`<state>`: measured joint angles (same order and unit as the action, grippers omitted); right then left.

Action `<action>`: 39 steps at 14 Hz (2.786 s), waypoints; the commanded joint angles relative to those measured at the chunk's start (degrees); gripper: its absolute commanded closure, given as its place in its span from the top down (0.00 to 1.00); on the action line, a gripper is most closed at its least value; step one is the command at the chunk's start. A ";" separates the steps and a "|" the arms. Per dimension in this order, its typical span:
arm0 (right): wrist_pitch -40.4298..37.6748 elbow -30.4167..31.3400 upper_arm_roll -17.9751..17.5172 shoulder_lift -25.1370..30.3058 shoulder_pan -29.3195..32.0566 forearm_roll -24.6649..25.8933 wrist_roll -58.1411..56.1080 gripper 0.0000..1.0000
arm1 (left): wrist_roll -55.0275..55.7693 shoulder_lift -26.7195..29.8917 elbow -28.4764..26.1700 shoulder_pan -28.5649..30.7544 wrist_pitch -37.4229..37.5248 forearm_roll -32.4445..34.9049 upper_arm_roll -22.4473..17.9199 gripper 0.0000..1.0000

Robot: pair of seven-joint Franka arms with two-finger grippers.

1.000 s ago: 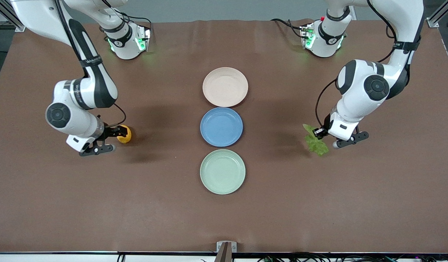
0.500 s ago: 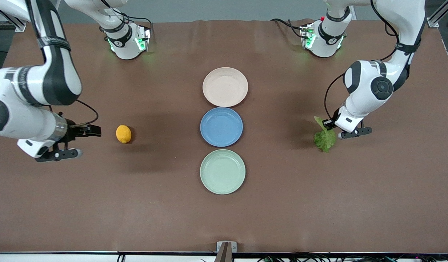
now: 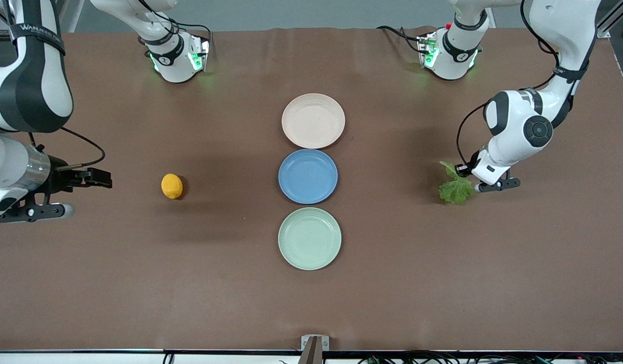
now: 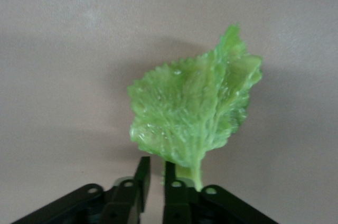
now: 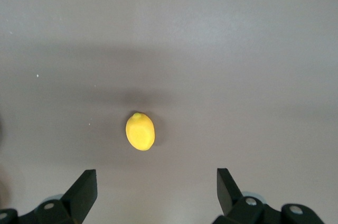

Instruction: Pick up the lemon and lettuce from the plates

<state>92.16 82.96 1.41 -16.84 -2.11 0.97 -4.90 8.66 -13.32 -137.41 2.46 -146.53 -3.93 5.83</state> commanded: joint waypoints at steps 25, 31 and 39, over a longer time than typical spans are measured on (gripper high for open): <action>-1.19 16.18 0.17 21.05 1.24 -1.68 0.77 1.00 | -0.22 11.64 49.25 0.88 53.89 0.85 0.59 1.00; -0.75 19.17 -0.09 24.92 2.64 -1.68 0.59 1.00 | -5.23 12.61 50.92 1.06 55.39 0.85 -0.12 1.00; 0.30 18.65 -0.18 24.75 2.47 -1.76 0.33 1.00 | -5.41 12.61 50.92 1.06 55.39 1.82 -0.12 1.00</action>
<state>91.52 100.05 1.96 6.23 -0.62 0.21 -4.57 4.39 -0.95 -87.12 3.27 -92.14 -3.30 5.55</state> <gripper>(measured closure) 0.000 0.000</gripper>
